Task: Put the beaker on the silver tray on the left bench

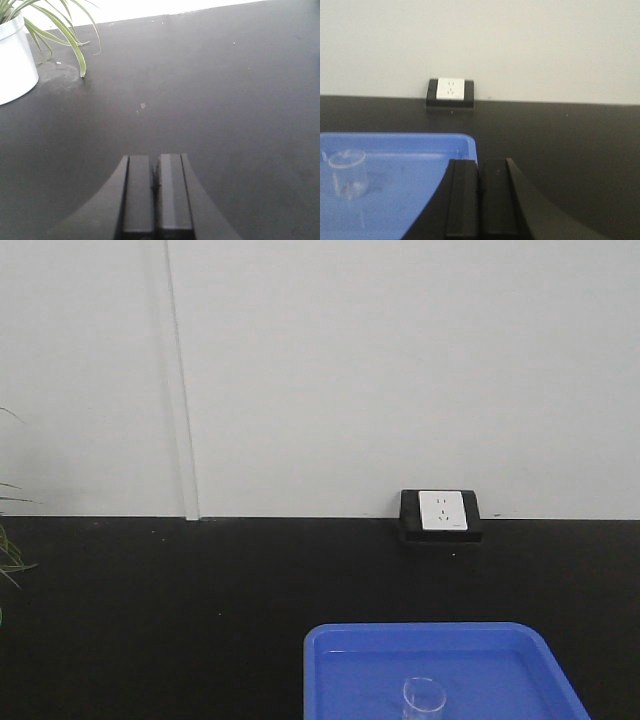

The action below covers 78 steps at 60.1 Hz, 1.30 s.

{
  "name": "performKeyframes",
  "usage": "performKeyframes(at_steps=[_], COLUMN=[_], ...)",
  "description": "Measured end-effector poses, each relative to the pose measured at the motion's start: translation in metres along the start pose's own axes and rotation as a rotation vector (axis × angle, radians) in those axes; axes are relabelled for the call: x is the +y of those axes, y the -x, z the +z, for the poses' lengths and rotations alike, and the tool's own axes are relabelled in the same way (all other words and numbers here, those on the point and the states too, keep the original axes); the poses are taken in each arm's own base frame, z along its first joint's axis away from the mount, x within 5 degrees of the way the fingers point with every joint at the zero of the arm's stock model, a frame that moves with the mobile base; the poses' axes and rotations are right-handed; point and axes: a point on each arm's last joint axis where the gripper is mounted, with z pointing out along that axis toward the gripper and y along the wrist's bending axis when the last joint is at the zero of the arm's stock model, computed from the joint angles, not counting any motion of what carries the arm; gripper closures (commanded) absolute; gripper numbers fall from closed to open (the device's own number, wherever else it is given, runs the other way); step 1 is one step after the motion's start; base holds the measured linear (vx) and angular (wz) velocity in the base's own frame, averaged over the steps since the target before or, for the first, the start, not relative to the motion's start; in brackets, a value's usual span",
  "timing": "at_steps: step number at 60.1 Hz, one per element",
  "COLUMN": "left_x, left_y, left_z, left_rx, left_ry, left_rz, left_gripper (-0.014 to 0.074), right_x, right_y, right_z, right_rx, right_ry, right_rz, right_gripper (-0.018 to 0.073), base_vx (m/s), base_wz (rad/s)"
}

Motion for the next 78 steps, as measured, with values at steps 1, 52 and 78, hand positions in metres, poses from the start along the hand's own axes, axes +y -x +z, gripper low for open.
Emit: performKeyframes(at_steps=[1, 52, 78], left_x=[0.000, 0.000, 0.000], left_y=[0.000, 0.000, 0.000], left_z=[0.000, 0.000, 0.000], left_rx=[0.000, 0.000, 0.000], left_ry=[0.000, 0.000, 0.000], left_rz=[0.000, 0.000, 0.000], left_gripper=[0.0595, 0.0595, 0.0595], right_x=[0.000, -0.003, -0.003], right_y=[0.001, 0.175, 0.157], right_z=[0.000, 0.066, 0.162], right_rx=[-0.010, -0.290, -0.007], right_ry=[0.000, -0.016, -0.005], right_rz=[0.000, -0.037, 0.170], right_gripper=[0.0571, 0.0571, 0.0512], base_vx=[0.00, 0.00, 0.00], base_wz=[0.00, 0.00, 0.00])
